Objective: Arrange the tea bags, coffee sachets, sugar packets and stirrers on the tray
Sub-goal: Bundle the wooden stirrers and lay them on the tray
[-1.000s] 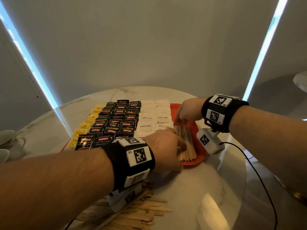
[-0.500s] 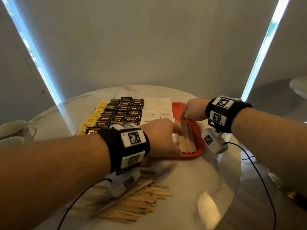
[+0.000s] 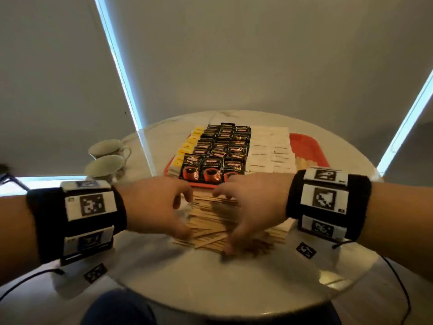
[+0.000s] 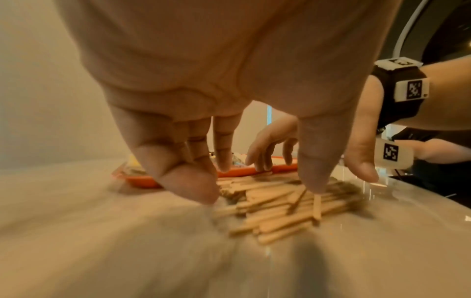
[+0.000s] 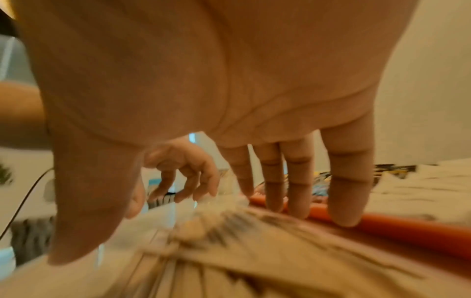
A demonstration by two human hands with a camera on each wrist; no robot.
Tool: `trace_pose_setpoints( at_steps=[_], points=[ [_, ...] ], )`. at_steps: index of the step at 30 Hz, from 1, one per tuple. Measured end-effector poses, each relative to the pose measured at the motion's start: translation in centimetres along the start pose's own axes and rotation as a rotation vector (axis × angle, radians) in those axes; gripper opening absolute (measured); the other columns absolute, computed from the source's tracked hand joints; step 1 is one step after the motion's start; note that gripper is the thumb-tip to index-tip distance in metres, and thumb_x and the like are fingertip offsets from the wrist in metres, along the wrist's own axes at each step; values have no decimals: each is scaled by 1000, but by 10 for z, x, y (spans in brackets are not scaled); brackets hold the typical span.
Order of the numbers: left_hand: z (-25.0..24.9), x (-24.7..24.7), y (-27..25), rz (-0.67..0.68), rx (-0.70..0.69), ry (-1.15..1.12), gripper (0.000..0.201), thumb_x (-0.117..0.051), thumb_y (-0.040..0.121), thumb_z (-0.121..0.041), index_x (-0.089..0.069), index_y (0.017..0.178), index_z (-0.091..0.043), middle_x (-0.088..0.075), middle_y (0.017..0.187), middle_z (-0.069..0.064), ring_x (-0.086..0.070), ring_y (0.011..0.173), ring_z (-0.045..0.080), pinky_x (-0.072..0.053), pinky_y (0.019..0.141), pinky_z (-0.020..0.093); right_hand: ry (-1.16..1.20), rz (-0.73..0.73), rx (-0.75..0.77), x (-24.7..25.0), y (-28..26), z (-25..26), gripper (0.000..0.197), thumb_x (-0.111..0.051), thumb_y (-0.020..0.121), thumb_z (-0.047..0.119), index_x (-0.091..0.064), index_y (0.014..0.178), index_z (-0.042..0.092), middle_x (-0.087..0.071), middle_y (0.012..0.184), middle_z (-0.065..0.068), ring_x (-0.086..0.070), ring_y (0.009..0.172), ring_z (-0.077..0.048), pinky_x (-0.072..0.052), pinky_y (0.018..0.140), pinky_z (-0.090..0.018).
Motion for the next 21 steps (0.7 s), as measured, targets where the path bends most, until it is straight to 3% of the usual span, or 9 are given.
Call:
trace_pose_setpoints(
  at_steps=[2, 6, 11, 15, 18, 21],
  points=[
    [10, -13, -8, 23, 16, 14, 81, -85, 66, -69, -47, 133, -43, -58, 116, -17, -60, 96, 3, -57, 86, 28, -95, 22, -20, -8, 8, 11, 121, -69, 53, 92, -30, 152, 34, -45, 139, 5, -49, 118, -17, -50, 100, -41],
    [21, -28, -8, -21, 57, -13, 97, -87, 63, -65, -41, 145, -41, -58, 120, -15, -59, 101, 10, -57, 92, 35, -139, -22, -41, -9, 24, 24, 92, -66, 69, 84, -44, 141, 31, -50, 126, 4, -51, 106, -15, -54, 93, -40],
    [29, -32, -5, -59, 88, -140, 88, -87, 71, -55, -43, 145, -36, -60, 117, -13, -60, 101, 10, -57, 93, 35, 0, -63, -40, -11, 32, 28, 60, -64, 88, 64, -47, 134, 30, -55, 116, 10, -54, 101, -12, -53, 91, -34],
    [36, -33, -1, -115, 94, -192, 76, -84, 80, -45, -45, 144, -33, -61, 115, -11, -61, 100, 10, -58, 92, 33, 4, -49, -52, -14, 37, 30, 41, -56, 100, 47, -47, 134, 27, -58, 116, 6, -55, 99, -13, -52, 85, -30],
    [39, -30, 1, -151, 84, -219, 76, -82, 83, -44, -44, 147, -31, -59, 124, -9, -61, 105, 11, -57, 94, 32, 26, -68, -57, -14, 40, 31, 26, -50, 104, 29, -50, 130, 25, -60, 115, 3, -59, 98, -16, -55, 86, -32],
    [46, -25, 3, -189, 75, -307, 71, -82, 83, -42, -46, 144, -32, -57, 121, -11, -61, 96, 7, -57, 84, 27, 73, -81, -78, -12, 43, 28, 25, -47, 104, 23, -51, 128, 23, -61, 114, 0, -60, 98, -17, -54, 86, -33]
  ],
)
Point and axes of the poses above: each hand's wrist, its own y-axis towards the middle knuckle, its own x-axis out of the back of the hand, z = x × y, the point moved 3 cm from there along y, towards the middle knuckle
